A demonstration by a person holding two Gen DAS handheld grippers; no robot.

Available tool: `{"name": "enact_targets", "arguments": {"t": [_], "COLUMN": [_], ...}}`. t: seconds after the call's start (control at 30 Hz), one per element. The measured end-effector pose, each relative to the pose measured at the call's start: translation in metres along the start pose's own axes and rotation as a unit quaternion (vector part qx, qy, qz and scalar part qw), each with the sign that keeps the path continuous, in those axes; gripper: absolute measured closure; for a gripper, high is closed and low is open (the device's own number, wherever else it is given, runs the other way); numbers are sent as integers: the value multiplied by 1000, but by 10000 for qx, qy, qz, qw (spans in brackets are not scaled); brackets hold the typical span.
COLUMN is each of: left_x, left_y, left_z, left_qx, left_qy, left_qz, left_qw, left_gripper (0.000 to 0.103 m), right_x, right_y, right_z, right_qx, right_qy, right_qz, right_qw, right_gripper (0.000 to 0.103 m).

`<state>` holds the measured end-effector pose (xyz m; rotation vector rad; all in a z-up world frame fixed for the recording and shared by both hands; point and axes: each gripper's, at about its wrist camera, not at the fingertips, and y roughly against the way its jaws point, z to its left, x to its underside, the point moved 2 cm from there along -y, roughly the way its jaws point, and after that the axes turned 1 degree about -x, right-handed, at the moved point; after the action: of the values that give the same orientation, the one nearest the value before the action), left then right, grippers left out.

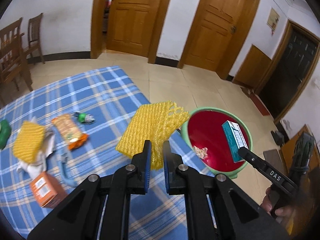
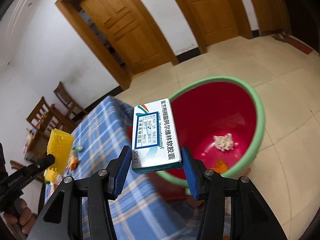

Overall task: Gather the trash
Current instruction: 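Carry both items to the red bucket and open the left gripper to drop the yellow mesh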

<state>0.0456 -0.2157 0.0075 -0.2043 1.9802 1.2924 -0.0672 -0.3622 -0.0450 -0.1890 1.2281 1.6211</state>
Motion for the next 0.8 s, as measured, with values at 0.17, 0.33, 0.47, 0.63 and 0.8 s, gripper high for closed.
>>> {"name": "enact_targets", "arguments": {"t": [0.17,0.33,0.47,0.63,0.8], "left_x": [-2,-4,-3,-1,1], "left_y": [-22,-44,-59,-77,-89], "left_z": [-22,-43,-60,-81,-103], "left_qx": [117,238,334,455,572], "left_qy": [-213,-424,-594,-821,-1064], "left_qz": [196,395,539,695,792], "left_qw": [9995,9980,9962,9932,9895], "left_gripper": [93,93,93,93,93], "right_x": [-4,-7,-6,-8,-9], "right_y": [-6,-9,-9,-3,0], "right_z": [-23,-39,-48,-55,-64], "right_qx": [243,398,480,587,626], "right_qy": [-235,-360,-383,-378,-476], "right_qz": [12,31,-7,-120,-165], "right_qw": [9994,9986,9981,9975,9968], "right_gripper": [49,49,49,49,49]}}
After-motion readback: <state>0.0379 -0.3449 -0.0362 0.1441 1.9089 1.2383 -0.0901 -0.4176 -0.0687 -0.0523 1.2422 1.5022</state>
